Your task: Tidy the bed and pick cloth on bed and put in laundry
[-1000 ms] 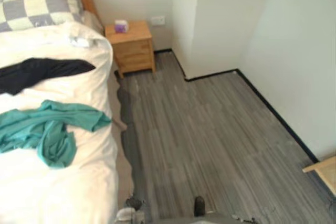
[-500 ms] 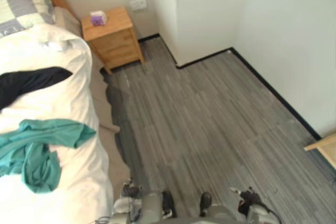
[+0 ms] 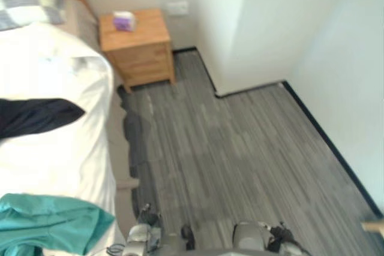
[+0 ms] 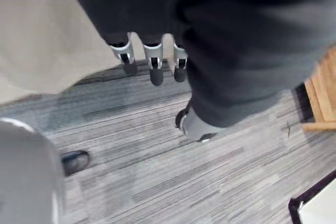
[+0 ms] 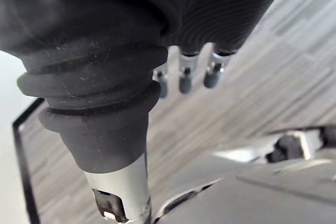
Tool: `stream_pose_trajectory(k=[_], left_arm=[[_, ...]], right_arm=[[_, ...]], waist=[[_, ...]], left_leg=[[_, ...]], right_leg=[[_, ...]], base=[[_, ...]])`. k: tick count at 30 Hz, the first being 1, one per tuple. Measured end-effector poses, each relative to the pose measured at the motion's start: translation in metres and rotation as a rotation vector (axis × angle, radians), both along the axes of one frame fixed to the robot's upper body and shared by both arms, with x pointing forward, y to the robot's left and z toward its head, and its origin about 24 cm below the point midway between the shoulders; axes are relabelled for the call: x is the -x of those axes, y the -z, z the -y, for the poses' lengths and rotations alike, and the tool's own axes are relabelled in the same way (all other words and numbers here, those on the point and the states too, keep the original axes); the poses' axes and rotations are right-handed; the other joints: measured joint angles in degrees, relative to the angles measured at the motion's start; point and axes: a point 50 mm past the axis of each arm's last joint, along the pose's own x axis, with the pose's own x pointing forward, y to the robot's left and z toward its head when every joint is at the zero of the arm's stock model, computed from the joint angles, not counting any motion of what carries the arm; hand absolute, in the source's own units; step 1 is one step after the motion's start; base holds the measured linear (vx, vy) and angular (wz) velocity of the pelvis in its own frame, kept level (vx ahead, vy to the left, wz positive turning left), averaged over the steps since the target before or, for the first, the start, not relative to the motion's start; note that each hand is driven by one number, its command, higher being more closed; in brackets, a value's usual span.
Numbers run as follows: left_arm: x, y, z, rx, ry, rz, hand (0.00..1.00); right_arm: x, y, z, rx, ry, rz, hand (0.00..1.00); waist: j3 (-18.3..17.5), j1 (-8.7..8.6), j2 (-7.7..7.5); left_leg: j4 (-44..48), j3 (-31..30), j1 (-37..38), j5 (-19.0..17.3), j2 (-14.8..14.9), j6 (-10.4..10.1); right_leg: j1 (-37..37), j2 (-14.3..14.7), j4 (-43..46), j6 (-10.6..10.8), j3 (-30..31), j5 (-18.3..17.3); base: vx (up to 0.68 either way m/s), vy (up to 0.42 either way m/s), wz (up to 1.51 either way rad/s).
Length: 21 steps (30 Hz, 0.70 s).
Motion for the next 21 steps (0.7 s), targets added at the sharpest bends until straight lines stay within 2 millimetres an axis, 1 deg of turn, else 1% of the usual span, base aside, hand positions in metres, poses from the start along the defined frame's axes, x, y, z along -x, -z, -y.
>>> stream_pose_trajectory(k=[1, 2, 3, 4, 5, 6, 7, 8, 9, 10, 11, 12, 13, 14, 15, 16, 17, 18, 19, 20, 21], left_arm=[[0.0, 0.0, 0.0, 0.0, 0.001, 0.001, 0.0], [0.0, 0.0, 0.001, 0.001, 0.002, 0.002, 0.0], [0.0, 0.0, 0.001, 0.0, 0.012, 0.004, 0.0], [0.0, 0.0, 0.001, -0.002, 0.012, 0.007, 0.0], [0.003, 0.001, 0.0, -0.003, 0.01, 0.001, 0.0], [0.016, 0.007, 0.004, 0.01, -0.005, -0.048, 0.0], [0.022, 0.009, 0.007, 0.023, -0.015, -0.061, 0.0], [0.025, 0.011, 0.01, 0.036, -0.022, -0.069, 0.0], [0.027, 0.012, 0.013, 0.054, -0.046, -0.073, 0.0], [0.03, 0.012, 0.013, 0.077, -0.112, -0.071, 0.0], [0.031, 0.013, 0.012, 0.082, -0.129, -0.07, 0.0], [0.029, 0.011, 0.008, 0.078, -0.153, -0.051, 0.0], [0.027, 0.01, 0.006, 0.076, -0.165, -0.039, 0.0], [0.023, 0.007, 0.002, 0.06, -0.178, -0.013, 0.0], [0.022, 0.007, 0.0, 0.055, -0.177, -0.006, 0.0], [0.019, 0.004, -0.002, 0.054, -0.183, 0.017, 0.0], [0.018, 0.004, 0.001, 0.061, -0.185, 0.021, 0.0], [0.018, 0.004, 0.002, 0.063, -0.182, 0.02, 0.0], [0.02, 0.005, 0.002, 0.066, -0.181, 0.013, 0.0], [0.022, 0.006, 0.001, 0.063, -0.183, 0.007, 0.0], [0.021, 0.006, -0.001, 0.056, -0.18, 0.006, 0.0]], right_arm=[[-0.003, -0.002, 0.002, 0.008, -0.004, 0.015, 0.0], [-0.004, -0.003, 0.002, 0.011, -0.004, 0.021, 0.0], [-0.004, -0.003, 0.003, 0.016, -0.002, 0.027, 0.0], [-0.002, -0.003, 0.003, 0.013, 0.0, 0.017, 0.0], [0.0, -0.002, 0.003, 0.012, 0.0, 0.012, 0.0], [-0.001, -0.003, 0.007, 0.019, -0.002, 0.009, 0.0], [-0.005, -0.005, 0.013, 0.039, -0.015, 0.014, 0.0], [-0.01, -0.007, 0.017, 0.048, -0.021, 0.027, 0.0], [-0.011, -0.008, 0.018, 0.049, -0.026, 0.031, 0.0], [-0.01, -0.006, 0.016, 0.04, -0.05, 0.018, 0.0], [-0.01, -0.007, 0.017, 0.047, -0.066, 0.012, 0.0], [-0.011, -0.006, 0.015, 0.047, -0.083, 0.008, 0.0], [-0.01, -0.006, 0.014, 0.044, -0.087, 0.004, 0.0], [-0.01, -0.005, 0.011, 0.036, -0.086, 0.003, 0.0], [-0.011, -0.005, 0.01, 0.035, -0.087, 0.005, 0.0], [-0.016, -0.006, 0.009, 0.038, -0.096, 0.017, 0.0], [-0.018, -0.006, 0.009, 0.042, -0.11, 0.015, 0.0], [-0.019, -0.007, 0.008, 0.042, -0.116, 0.016, 0.0], [-0.012, -0.004, 0.007, 0.04, -0.121, -0.006, 0.0], [-0.007, -0.001, 0.002, 0.018, -0.107, -0.024, 0.0], [-0.005, 0.001, -0.001, 0.009, -0.106, -0.035, 0.0]], waist=[[0.26, -0.34, 0.57], [0.16, -0.55, 0.87], [-0.12, -1.21, 1.47], [-0.23, -1.02, 1.22], [-0.4, -0.86, 0.93], [-0.67, -0.9, 2.79], [-1.27, -0.37, 4.27], [-1.21, 0.21, 4.6], [-1.17, 0.36, 4.51], [-0.81, 0.61, 4.78], [-0.35, 0.59, 5.1], [0.13, 1.4, 5.16], [0.22, 1.88, 4.75], [-0.16, 2.71, 3.36], [-0.23, 2.97, 2.99], [-0.24, 3.83, 2.62], [-0.41, 3.74, 2.96], [-0.53, 3.75, 3.19], [-1.02, 3.75, 3.99], [-1.37, 3.57, 3.46], [-1.79, 3.49, 2.37]], left_leg=[[-0.15, -1.96, 1.98, -0.29, 1.07, -0.57], [-0.09, -2.41, 2.52, -0.55, 1.6, -1.34], [-0.23, -3.51, 4.07, -1.72, 2.85, -4.24], [-0.32, -3.32, 6.12, -3.33, 3.5, -6.92], [-0.37, -3.33, 7.31, -4.3, 3.87, -8.49], [-0.03, -4.26, 9.91, -5.11, 6.26, -9.76], [1.8, -4.02, 9.19, -3.91, 7.74, -11.74], [6.64, -4.58, 7.54, -1.6, 7.94, -13.45], [13.59, -4.74, 5.13, 1.78, 8.22, -12.81], [27.37, -4.16, 0.04, 9.38, 10.2, -12.0], [37.71, -2.94, -3.97, 9.46, 13.01, -11.57], [49.69, 1.56, -9.17, 5.4, 17.07, -8.76], [51.64, 3.48, -10.51, 4.05, 17.58, -8.72], [50.2, 9.46, -13.97, 1.79, 17.33, -8.11], [47.99, 11.63, -15.4, 1.26, 16.79, -8.01], [39.77, 16.43, -18.91, 0.76, 15.3, -7.77], [30.6, 21.07, -20.81, 1.36, 14.01, -7.79], [25.82, 24.53, -21.04, 2.07, 13.77, -7.97], [19.19, 34.31, -21.61, 9.14, 14.12, -5.07], [17.49, 40.48, -20.27, 6.9, 14.05, 0.99], [15.77, 42.85, -19.42, 4.43, 12.67, 3.94]], right_leg=[[-1.75, 1.96, -9.09, -0.67, -0.45, -0.43], [-2.5, 2.71, -14.79, -1.04, -0.33, 0.48], [-3.53, 4.16, -29.4, -1.55, 0.71, 5.41], [-4.08, 4.25, -39.03, -2.16, 2.28, 10.86], [-4.47, 4.42, -41.66, -2.96, 3.08, 14.18], [-4.31, 5.89, -37.39, -2.49, 4.77, 20.95], [-5.64, 6.42, -33.17, -4.26, 4.32, 18.63], [-6.58, 6.02, -28.14, -5.55, 3.61, 16.06], [-5.08, 5.82, -26.15, -5.92, 2.68, 12.7], [0.16, 5.78, -27.64, -6.3, 1.04, 9.67], [4.67, 6.71, -30.71, -6.82, -0.48, 9.08], [11.87, 8.34, -35.59, -7.33, -1.91, 8.77], [14.19, 8.42, -37.2, -7.39, -2.22, 8.73], [19.05, 7.56, -41.44, -7.36, -3.37, 8.68], [20.51, 7.1, -43.06, -7.01, -4.06, 8.42], [22.78, 6.05, -45.77, -5.08, -7.35, 7.04], [24.0, 6.0, -46.77, -3.9, -9.56, 6.26], [24.68, 6.16, -47.0, -3.38, -10.96, 5.79], [26.4, 7.46, -46.65, -1.83, -14.5, 3.41], [27.91, 7.64, -46.29, -0.87, -17.0, 1.53], [28.87, 6.99, -44.73, 0.11, -19.75, -0.36]], base=[[0.62, -0.125, 1.13], [0.63, -0.177, 1.43], [0.8, -0.263, 1.39], [0.7, -0.258, 1.34], [0.73, -0.315, 1.08], [0.57, -0.234, 0.62], [0.69, -0.277, 0.5], [0.53, -0.215, 0.21], [0.79, -0.431, 0.48], [0.66, -0.371, 0.58], [0.87, -0.455, 0.55], [0.47, -0.207, 0.28], [0.6, -0.264, 0.17], [0.33, -0.13, 0.13], [0.5, -0.174, 0.18], [0.39, -0.08, 0.28], [0.4, -0.05, 0.38], [0.49, 0.025, 0.79], [0.44, 0.053, 1.05], [0.46, 0.062, 1.39], [0.49, 0.078, 1.57]])
